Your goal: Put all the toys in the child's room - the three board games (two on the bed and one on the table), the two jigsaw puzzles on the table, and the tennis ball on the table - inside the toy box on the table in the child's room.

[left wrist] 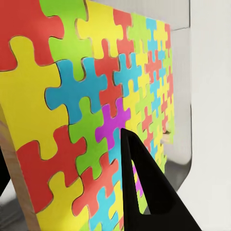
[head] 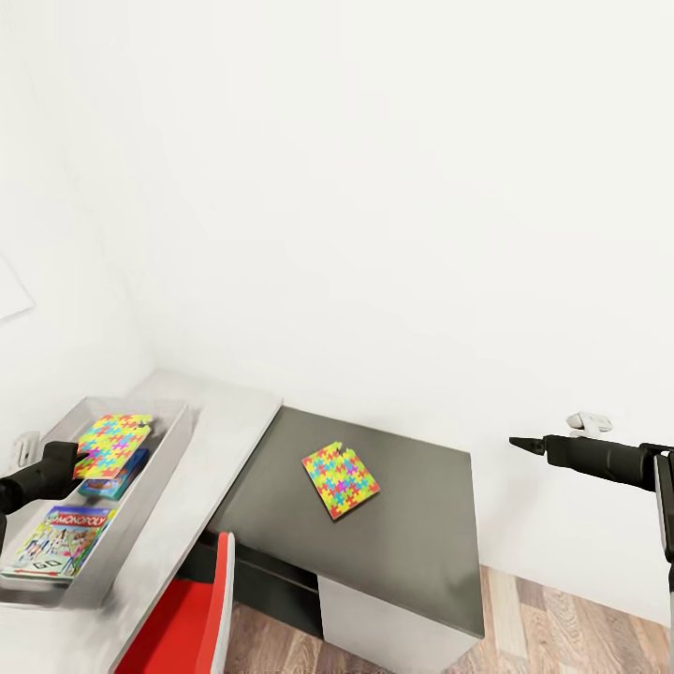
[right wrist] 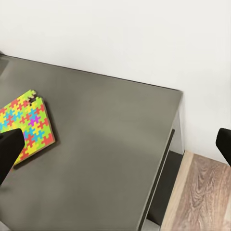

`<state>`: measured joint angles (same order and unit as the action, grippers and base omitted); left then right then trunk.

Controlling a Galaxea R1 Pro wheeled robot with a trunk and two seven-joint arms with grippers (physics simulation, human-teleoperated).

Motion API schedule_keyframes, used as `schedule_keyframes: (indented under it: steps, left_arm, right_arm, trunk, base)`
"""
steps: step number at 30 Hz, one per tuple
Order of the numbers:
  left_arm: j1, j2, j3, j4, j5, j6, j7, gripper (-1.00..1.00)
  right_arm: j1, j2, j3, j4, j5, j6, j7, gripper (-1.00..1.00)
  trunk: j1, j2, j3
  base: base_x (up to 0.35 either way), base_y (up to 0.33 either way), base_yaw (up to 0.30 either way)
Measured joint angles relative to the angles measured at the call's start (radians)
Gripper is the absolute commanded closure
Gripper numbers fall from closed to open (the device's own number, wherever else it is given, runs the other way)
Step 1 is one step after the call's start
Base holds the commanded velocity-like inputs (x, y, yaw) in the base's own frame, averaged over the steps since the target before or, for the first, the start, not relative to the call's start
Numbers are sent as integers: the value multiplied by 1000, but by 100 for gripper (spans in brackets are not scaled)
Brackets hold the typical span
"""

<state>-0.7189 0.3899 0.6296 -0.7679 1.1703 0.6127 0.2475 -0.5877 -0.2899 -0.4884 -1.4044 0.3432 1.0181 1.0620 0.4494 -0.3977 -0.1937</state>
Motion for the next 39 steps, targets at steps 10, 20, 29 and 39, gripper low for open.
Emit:
schedule_keyframes:
  steps: [10,20,29,39]
  left_arm:
    - [-9,13,0,0,-1,-2,3,100]
    - [-17,33,1,1,-1,-3,7,100]
    - [-24,43,1,2,0,-3,10,100]
    - [-39,44,0,2,-1,-3,11,100]
  right_arm:
    - [1,2,0,0,0,-1,0,-100]
    - [8,2,0,-10,0,0,0,-100]
    - [14,1,0,-19,0,0,1,-100]
    - [20,1,0,-23,0,0,1,-100]
  trunk:
    - [0,0,-16]
    - [0,0,-33]
    - [0,0,-47]
    - [0,0,-64]
  base:
    - [0,0,0]
    - [0,0,0]
    - [0,0,0]
    - [0,0,0]
